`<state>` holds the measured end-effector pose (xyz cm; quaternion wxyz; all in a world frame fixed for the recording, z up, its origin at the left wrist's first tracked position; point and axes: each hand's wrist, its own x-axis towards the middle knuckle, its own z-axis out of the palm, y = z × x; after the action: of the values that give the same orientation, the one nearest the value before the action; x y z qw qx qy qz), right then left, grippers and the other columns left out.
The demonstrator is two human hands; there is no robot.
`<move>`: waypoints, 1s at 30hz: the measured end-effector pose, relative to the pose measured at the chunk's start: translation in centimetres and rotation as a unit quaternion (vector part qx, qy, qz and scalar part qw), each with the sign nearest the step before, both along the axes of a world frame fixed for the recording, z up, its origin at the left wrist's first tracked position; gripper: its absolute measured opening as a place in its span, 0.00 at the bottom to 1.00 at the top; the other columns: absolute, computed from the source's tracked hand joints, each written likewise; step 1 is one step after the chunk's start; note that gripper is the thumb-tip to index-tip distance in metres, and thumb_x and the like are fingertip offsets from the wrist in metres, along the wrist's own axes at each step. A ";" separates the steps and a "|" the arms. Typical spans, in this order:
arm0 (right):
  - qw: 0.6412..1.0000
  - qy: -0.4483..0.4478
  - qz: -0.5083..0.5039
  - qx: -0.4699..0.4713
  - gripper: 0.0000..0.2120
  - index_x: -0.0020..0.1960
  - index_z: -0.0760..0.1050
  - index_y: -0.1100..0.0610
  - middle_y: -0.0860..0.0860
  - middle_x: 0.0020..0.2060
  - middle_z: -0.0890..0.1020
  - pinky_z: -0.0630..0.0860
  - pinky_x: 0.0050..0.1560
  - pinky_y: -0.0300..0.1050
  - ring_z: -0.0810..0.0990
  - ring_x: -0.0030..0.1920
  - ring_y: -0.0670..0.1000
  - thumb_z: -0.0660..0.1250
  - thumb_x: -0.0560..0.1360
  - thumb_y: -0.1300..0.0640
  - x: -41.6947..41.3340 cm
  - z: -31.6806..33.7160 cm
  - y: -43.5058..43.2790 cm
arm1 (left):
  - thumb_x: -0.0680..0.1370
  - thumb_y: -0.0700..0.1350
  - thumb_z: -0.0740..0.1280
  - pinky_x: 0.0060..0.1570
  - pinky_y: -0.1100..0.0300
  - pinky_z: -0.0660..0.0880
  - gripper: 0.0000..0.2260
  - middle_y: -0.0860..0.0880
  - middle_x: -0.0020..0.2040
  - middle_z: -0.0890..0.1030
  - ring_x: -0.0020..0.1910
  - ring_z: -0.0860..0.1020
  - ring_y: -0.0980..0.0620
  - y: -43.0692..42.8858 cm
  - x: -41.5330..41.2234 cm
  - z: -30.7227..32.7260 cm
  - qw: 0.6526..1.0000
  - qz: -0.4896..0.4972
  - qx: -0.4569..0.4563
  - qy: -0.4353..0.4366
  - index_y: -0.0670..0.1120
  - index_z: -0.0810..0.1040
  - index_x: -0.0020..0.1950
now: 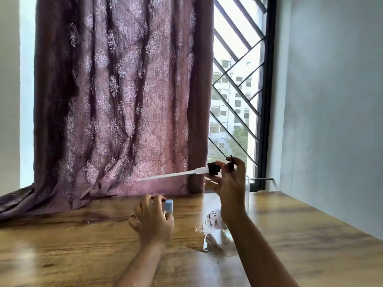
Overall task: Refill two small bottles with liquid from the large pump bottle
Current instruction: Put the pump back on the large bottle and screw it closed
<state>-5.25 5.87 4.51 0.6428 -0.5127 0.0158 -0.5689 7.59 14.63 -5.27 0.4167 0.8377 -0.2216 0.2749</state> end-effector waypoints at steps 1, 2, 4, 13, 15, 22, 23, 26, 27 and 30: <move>1.000 -0.001 0.007 0.002 0.09 0.53 0.68 0.51 0.60 0.51 0.78 0.79 0.33 0.44 0.82 0.33 0.53 0.56 0.80 0.65 -0.4 0.0 -0.3 | 0.66 0.44 0.71 0.59 0.40 0.63 0.18 0.47 0.61 0.71 0.61 0.68 0.43 0.0 -0.1 0.0 1.000 0.002 -0.002 -0.002 0.51 0.75 0.55; 1.000 0.009 -0.001 -0.006 0.09 0.53 0.68 0.51 0.61 0.52 0.77 0.79 0.34 0.45 0.82 0.35 0.54 0.57 0.80 0.65 -1.0 -0.1 -0.4 | 0.65 0.43 0.72 0.57 0.40 0.63 0.18 0.46 0.59 0.72 0.60 0.69 0.42 0.0 -0.3 0.0 1.000 0.002 -0.007 -0.006 0.50 0.75 0.54; 0.998 0.032 -0.041 -0.034 0.10 0.52 0.69 0.51 0.64 0.55 0.75 0.79 0.35 0.44 0.82 0.40 0.55 0.59 0.79 0.65 -1.6 -0.6 -0.7 | 0.63 0.41 0.73 0.53 0.40 0.65 0.21 0.45 0.54 0.74 0.55 0.71 0.40 0.0 -0.5 0.1 1.000 0.003 -0.015 -0.018 0.49 0.72 0.53; 0.955 -0.119 -0.260 -0.083 0.12 0.53 0.68 0.44 0.49 0.52 0.76 0.79 0.37 0.42 0.81 0.50 0.58 0.59 0.79 0.61 -8.6 7.1 -2.8 | 0.64 0.38 0.72 0.53 0.39 0.65 0.17 0.44 0.48 0.74 0.50 0.72 0.41 0.6 -2.8 1.5 0.997 -0.004 -0.066 -0.039 0.45 0.72 0.50; 0.926 -0.110 -0.337 -0.132 0.11 0.56 0.68 0.46 0.37 0.46 0.76 0.81 0.39 0.48 0.82 0.43 0.47 0.59 0.78 0.60 -10.5 9.8 -3.3 | 0.64 0.39 0.72 0.55 0.37 0.65 0.20 0.46 0.49 0.74 0.52 0.71 0.42 0.2 -3.3 1.7 0.997 -0.024 -0.048 -0.055 0.48 0.70 0.53; 0.857 0.021 -0.419 -0.297 0.16 0.61 0.71 0.55 0.40 0.41 0.73 0.79 0.45 0.43 0.76 0.38 0.32 0.57 0.76 0.67 -12.8 13.7 -4.8 | 0.73 0.50 0.65 0.64 0.44 0.58 0.18 0.52 0.62 0.69 0.63 0.65 0.49 -2.5 -6.6 4.3 0.984 -0.158 0.036 -0.079 0.54 0.66 0.62; 0.850 0.027 -0.425 -0.311 0.16 0.61 0.71 0.55 0.42 0.41 0.74 0.76 0.45 0.37 0.76 0.39 0.31 0.58 0.76 0.67 -12.7 13.8 -4.9 | 0.74 0.52 0.63 0.65 0.45 0.57 0.19 0.52 0.64 0.68 0.65 0.64 0.50 -2.9 -7.3 5.1 0.981 -0.168 0.054 -0.079 0.53 0.65 0.64; 0.845 0.040 -0.419 -0.330 0.15 0.60 0.71 0.56 0.48 0.43 0.77 0.67 0.40 0.22 0.75 0.40 0.35 0.58 0.76 0.68 -12.3 14.0 -4.6 | 0.75 0.58 0.63 0.65 0.47 0.59 0.23 0.50 0.68 0.66 0.68 0.62 0.48 -4.4 -9.2 7.5 0.977 -0.202 0.054 -0.048 0.52 0.64 0.67; 0.849 0.042 -0.410 -0.330 0.15 0.59 0.72 0.56 0.49 0.44 0.78 0.68 0.40 0.23 0.76 0.40 0.38 0.58 0.76 0.69 -12.1 14.1 -4.6 | 0.74 0.59 0.63 0.64 0.48 0.60 0.25 0.49 0.68 0.66 0.67 0.62 0.47 -5.0 -9.8 8.3 0.975 -0.214 0.049 -0.034 0.51 0.63 0.67; 0.859 0.070 -0.380 -0.335 0.15 0.57 0.72 0.55 0.53 0.45 0.80 0.75 0.41 0.38 0.80 0.39 0.49 0.58 0.75 0.69 -11.2 14.0 -4.6 | 0.73 0.61 0.65 0.62 0.49 0.62 0.29 0.47 0.69 0.65 0.68 0.62 0.46 -6.5 -10.7 9.6 0.970 -0.242 0.025 0.006 0.50 0.63 0.68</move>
<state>-16.47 1.23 18.51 0.1632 -0.6897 0.0632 -0.7026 -3.10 8.12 4.33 0.4512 0.7708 -0.4220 0.1557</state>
